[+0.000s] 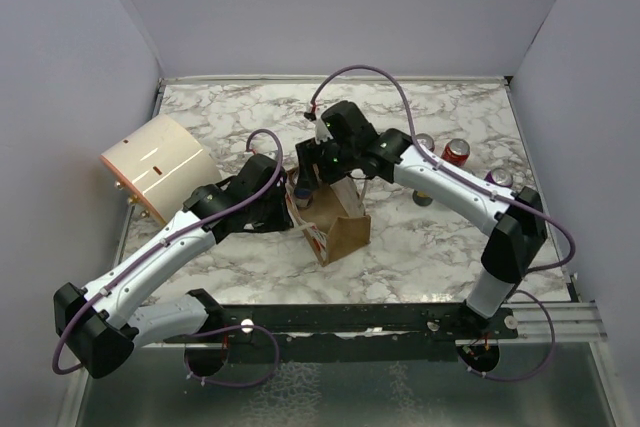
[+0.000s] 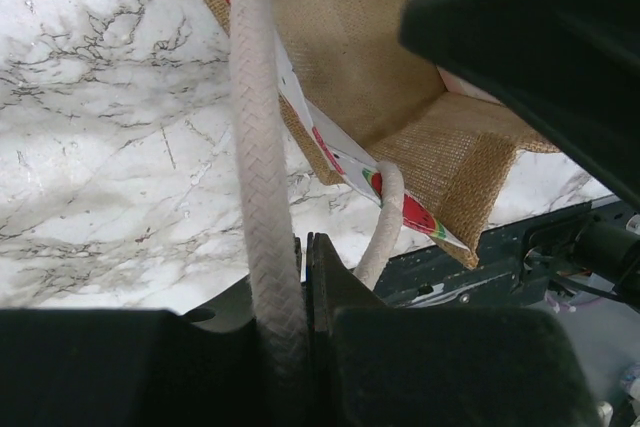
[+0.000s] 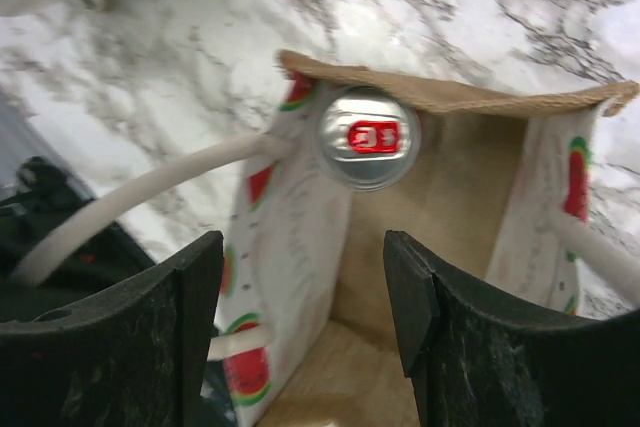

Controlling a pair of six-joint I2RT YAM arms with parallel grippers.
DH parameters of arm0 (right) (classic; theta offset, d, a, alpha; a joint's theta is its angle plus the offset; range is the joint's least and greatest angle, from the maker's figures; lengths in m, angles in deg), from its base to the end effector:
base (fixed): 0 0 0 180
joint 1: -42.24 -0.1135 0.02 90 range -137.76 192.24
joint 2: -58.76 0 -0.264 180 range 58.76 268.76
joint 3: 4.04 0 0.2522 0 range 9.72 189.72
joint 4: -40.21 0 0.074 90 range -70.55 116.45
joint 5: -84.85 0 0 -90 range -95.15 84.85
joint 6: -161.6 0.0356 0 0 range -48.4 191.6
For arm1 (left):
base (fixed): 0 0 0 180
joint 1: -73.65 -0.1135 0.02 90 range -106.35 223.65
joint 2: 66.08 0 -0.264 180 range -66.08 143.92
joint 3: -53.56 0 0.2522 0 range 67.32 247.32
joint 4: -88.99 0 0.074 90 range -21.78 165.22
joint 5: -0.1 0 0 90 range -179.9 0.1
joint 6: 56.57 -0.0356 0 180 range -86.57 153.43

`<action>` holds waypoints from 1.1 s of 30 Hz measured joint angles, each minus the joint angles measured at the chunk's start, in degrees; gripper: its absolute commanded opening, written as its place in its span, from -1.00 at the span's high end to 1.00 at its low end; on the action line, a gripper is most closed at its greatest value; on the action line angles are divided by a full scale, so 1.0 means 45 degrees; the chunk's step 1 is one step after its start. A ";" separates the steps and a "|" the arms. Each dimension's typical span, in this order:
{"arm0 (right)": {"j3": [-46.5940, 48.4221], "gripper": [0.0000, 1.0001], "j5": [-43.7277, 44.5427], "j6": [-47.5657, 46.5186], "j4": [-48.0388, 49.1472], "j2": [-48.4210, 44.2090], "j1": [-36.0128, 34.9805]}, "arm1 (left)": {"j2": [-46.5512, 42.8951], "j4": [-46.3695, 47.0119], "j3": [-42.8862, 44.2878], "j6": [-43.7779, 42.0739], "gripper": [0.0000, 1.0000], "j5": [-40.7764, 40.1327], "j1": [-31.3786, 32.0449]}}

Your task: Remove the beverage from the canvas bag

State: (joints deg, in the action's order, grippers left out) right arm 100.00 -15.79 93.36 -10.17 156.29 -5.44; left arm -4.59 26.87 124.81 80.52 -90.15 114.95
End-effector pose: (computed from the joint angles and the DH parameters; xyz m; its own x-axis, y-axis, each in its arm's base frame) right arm 0.2535 0.2882 0.3283 -0.7360 -0.2671 -0.6221 -0.5852 0.7131 0.3861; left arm 0.1575 -0.1381 0.3015 -0.8870 -0.1957 -0.4183 0.0123 0.8955 -0.4449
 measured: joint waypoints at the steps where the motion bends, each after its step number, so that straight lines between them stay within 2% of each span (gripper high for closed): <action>1: 0.0005 -0.30 0.0282 -0.0097 -0.0107 0.0214 0.0000 | 0.0000 -0.0005 0.0000 0.0010 0.79 0.0005 0.0000; 8: -0.0146 -0.36 0.1418 -0.0724 -0.0228 0.1112 -0.0034 | 0.0000 0.0005 0.0000 0.0044 0.79 0.0068 0.0005; 22: -0.0087 -0.46 0.1574 -0.1802 0.0282 0.2521 -0.0214 | 0.0107 0.0024 0.0000 0.0112 0.80 0.0097 0.0000; 33: -0.0078 -0.46 0.1729 -0.2040 0.2035 0.3036 -0.0238 | 0.0238 0.0024 0.0000 0.0131 0.80 0.0097 0.0000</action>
State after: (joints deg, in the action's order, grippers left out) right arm 99.65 -8.00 84.18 -1.02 169.95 -6.51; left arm -3.51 26.98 124.81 81.11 -89.71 114.95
